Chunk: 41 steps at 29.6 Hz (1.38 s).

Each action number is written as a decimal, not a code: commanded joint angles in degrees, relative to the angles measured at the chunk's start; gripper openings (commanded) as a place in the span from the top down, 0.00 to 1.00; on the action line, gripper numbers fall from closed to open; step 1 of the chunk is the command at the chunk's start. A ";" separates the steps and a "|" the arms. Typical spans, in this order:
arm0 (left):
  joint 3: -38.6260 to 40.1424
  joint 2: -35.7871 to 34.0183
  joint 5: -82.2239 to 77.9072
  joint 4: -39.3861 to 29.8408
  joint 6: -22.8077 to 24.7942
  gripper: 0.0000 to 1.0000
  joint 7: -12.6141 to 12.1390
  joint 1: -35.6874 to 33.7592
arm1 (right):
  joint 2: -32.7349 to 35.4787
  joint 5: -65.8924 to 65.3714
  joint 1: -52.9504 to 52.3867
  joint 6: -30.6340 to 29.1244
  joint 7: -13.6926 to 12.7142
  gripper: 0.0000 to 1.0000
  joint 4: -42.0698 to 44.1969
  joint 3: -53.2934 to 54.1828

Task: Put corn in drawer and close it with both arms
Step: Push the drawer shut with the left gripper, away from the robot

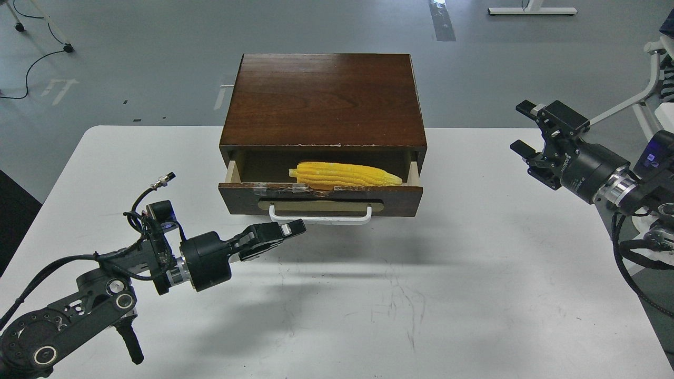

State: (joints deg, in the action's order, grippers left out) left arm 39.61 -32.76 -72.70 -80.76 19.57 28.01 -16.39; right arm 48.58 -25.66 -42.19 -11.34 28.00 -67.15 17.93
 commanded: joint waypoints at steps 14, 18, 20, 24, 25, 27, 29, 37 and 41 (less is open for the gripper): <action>0.91 1.38 0.01 3.16 -0.50 1.00 -0.01 -1.19 | 0.02 0.00 0.52 0.35 0.00 0.03 0.09 0.35; 0.83 1.47 0.01 4.03 -0.50 1.00 -0.01 -1.63 | 0.02 0.00 0.88 0.35 0.00 0.03 0.00 0.44; 0.82 1.82 0.01 4.21 -0.50 1.00 -0.01 -1.72 | 0.02 0.00 0.88 0.35 0.00 0.03 0.00 0.53; 0.91 2.35 0.01 5.09 -0.50 1.00 -0.01 -1.89 | -0.06 0.00 0.88 0.35 0.00 0.03 0.00 0.79; 0.91 2.70 0.01 5.26 -0.50 1.00 -0.01 -2.33 | 0.02 0.00 0.88 0.35 0.00 0.03 0.00 0.79; 0.91 2.79 0.01 5.79 -0.50 1.00 -0.01 -2.77 | 0.02 0.00 0.88 0.35 0.00 0.03 0.00 0.79; 0.91 2.79 0.01 6.23 -0.50 1.00 -0.01 -3.03 | 0.02 0.00 0.88 0.35 0.00 0.03 0.09 0.79; 0.91 4.46 0.10 8.51 -0.50 1.00 -0.01 -5.23 | 0.02 0.00 2.10 0.35 0.00 0.03 0.00 1.32; 0.82 5.16 0.36 9.92 -0.50 1.00 -0.01 -6.02 | 0.02 0.00 3.07 0.35 0.00 0.03 0.00 2.37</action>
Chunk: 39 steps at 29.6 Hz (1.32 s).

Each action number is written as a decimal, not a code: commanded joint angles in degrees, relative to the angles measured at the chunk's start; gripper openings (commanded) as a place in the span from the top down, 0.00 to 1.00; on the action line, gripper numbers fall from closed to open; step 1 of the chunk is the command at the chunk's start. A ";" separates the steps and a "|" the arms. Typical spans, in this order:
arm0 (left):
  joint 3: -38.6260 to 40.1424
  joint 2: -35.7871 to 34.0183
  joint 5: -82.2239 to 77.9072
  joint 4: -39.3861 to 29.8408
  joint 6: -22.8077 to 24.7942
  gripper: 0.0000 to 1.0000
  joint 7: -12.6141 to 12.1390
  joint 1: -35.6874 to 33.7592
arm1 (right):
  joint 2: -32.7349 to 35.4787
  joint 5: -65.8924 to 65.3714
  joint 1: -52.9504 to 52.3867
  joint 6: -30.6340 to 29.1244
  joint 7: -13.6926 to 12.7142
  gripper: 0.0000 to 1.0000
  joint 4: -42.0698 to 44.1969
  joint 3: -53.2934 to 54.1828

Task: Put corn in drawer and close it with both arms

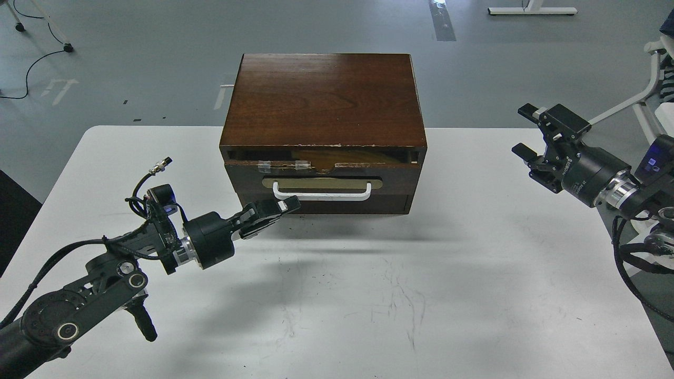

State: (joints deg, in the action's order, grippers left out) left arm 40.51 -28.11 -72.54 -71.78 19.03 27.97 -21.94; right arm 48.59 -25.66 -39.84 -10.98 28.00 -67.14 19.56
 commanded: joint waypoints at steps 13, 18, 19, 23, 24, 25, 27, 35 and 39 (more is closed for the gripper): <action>-0.08 1.74 0.38 2.70 -1.63 1.00 0.03 -0.91 | 0.01 0.00 2.05 0.00 0.00 0.03 -0.01 1.63; -0.17 1.65 1.17 2.70 -3.03 1.00 0.03 -1.00 | -0.08 0.00 2.14 0.00 0.00 0.03 -0.01 1.63; -0.17 1.74 1.43 2.70 -3.21 1.00 0.03 -1.00 | -0.08 0.00 2.14 0.00 0.00 0.03 -0.01 1.63; -0.08 1.74 1.70 2.70 -3.56 1.00 0.03 -1.00 | -0.08 0.00 2.23 0.00 0.00 0.03 -0.01 1.63; -0.08 1.74 1.70 2.70 -3.56 1.00 0.03 -1.00 | -0.08 0.00 2.31 0.00 0.00 0.03 -0.01 1.63; -0.17 1.74 1.70 2.70 -3.56 1.00 0.03 -1.00 | -0.08 0.00 2.49 0.00 0.00 0.03 -0.01 1.63; -0.17 1.65 1.70 2.70 -3.47 1.00 0.03 -1.00 | -0.08 0.00 2.58 0.00 0.00 0.03 -0.01 1.63; -1.22 -1.16 1.61 -0.98 -0.05 1.00 0.03 2.16 | -0.08 0.00 2.58 0.00 0.00 0.03 -0.01 2.06; -0.70 -4.66 1.61 -6.77 6.26 1.00 0.03 3.84 | -0.08 0.00 2.58 0.00 0.00 0.03 -0.01 2.33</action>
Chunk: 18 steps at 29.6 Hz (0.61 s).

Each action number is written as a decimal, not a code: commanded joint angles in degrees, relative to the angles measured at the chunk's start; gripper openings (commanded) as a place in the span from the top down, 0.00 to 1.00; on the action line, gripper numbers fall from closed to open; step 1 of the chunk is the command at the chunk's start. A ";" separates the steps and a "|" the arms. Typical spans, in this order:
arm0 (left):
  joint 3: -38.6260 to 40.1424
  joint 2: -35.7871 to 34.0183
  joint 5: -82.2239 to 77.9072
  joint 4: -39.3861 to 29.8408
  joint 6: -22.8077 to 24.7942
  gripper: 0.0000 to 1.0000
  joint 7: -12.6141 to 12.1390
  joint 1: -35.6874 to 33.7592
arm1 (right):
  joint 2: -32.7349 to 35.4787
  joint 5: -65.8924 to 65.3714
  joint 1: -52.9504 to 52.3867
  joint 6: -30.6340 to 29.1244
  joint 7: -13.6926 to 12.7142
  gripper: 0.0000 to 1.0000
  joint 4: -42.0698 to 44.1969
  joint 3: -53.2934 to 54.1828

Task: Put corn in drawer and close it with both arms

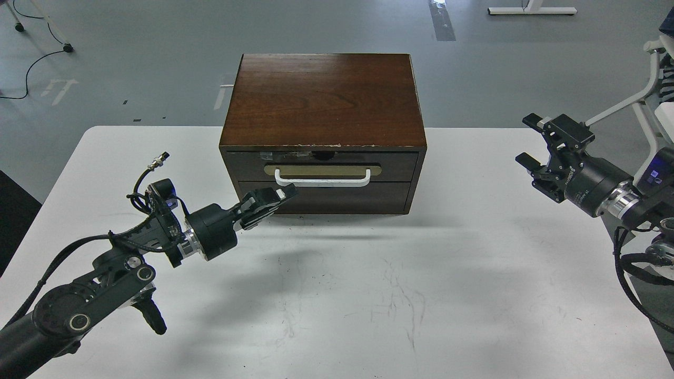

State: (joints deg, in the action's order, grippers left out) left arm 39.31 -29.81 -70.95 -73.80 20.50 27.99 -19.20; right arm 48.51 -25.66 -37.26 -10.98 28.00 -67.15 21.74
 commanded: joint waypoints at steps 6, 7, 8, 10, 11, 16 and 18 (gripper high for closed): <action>5.24 -6.23 7.56 -8.73 7.50 0.83 0.01 1.54 | -0.26 0.00 0.26 0.08 0.00 0.03 0.00 1.81; 7.51 -6.23 13.24 -8.73 7.50 0.65 0.01 1.45 | -0.44 0.09 0.26 0.17 0.00 0.03 0.00 2.33; 8.58 -6.23 15.91 -8.73 7.50 0.57 0.01 1.45 | -0.52 0.09 0.26 0.35 0.00 0.03 0.00 2.43; 12.08 -6.31 24.93 -8.64 7.50 0.27 0.01 1.45 | -0.87 0.09 0.26 0.52 0.00 0.03 0.00 3.04; 13.93 -6.66 30.55 -8.38 7.50 0.07 0.01 1.45 | -1.31 0.09 0.43 0.61 0.00 0.03 0.00 3.56; 16.76 -9.47 41.05 -4.00 7.50 0.00 0.01 1.54 | -3.59 0.18 1.92 2.19 0.00 0.03 0.09 6.11; 17.38 -9.65 42.47 -2.06 7.50 0.00 0.01 1.54 | -4.65 0.18 2.54 2.54 0.00 0.03 0.09 7.17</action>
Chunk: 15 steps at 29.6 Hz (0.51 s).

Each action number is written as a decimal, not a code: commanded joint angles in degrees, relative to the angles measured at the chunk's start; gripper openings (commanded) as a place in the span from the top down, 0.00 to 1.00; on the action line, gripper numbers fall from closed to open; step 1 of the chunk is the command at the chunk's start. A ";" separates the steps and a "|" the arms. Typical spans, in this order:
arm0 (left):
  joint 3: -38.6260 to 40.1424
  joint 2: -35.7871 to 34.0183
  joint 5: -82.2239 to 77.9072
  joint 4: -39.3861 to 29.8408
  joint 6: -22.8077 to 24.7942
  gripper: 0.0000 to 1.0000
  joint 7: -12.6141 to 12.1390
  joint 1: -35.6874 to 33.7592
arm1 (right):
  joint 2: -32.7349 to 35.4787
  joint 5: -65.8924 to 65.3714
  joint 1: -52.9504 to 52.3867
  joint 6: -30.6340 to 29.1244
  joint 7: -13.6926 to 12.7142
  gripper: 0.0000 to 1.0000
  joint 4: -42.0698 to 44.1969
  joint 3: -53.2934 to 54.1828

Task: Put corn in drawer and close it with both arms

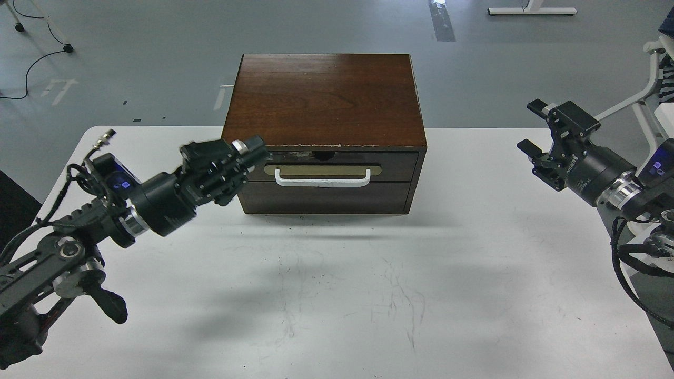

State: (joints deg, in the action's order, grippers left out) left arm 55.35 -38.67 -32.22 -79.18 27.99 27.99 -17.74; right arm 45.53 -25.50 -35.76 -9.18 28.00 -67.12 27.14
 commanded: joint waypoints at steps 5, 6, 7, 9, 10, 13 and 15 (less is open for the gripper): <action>1.60 -0.71 7.78 9.74 0.01 0.00 0.01 0.95 | -6.33 0.10 3.59 3.29 0.00 0.03 0.15 5.63; 1.60 -0.71 9.00 10.88 0.01 0.00 0.01 1.91 | -7.55 0.44 4.55 3.99 0.00 0.03 0.15 6.60; 1.60 -0.62 9.54 11.50 -0.04 0.00 0.01 2.35 | -8.17 0.71 5.09 4.34 0.00 0.03 0.15 6.95; 1.60 -0.27 11.38 12.91 -0.30 0.00 0.01 3.41 | -9.49 1.24 6.58 4.78 0.00 0.03 0.15 8.27; 1.60 -0.27 12.34 13.35 -0.21 0.00 0.01 4.28 | -10.11 1.41 7.46 4.96 0.00 0.03 0.15 9.15; 0.91 -0.79 12.62 13.79 0.01 0.00 0.01 5.95 | -10.90 1.41 9.30 4.96 0.00 0.03 -0.03 11.08; 0.72 -0.89 12.27 13.79 0.01 0.00 0.01 6.14 | -10.90 1.77 10.45 4.96 0.00 0.03 -0.20 11.88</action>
State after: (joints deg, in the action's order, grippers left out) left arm 56.66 -39.17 -19.82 -65.60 27.91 27.99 -12.45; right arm 35.01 -24.08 -27.24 -4.26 28.00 -67.02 37.42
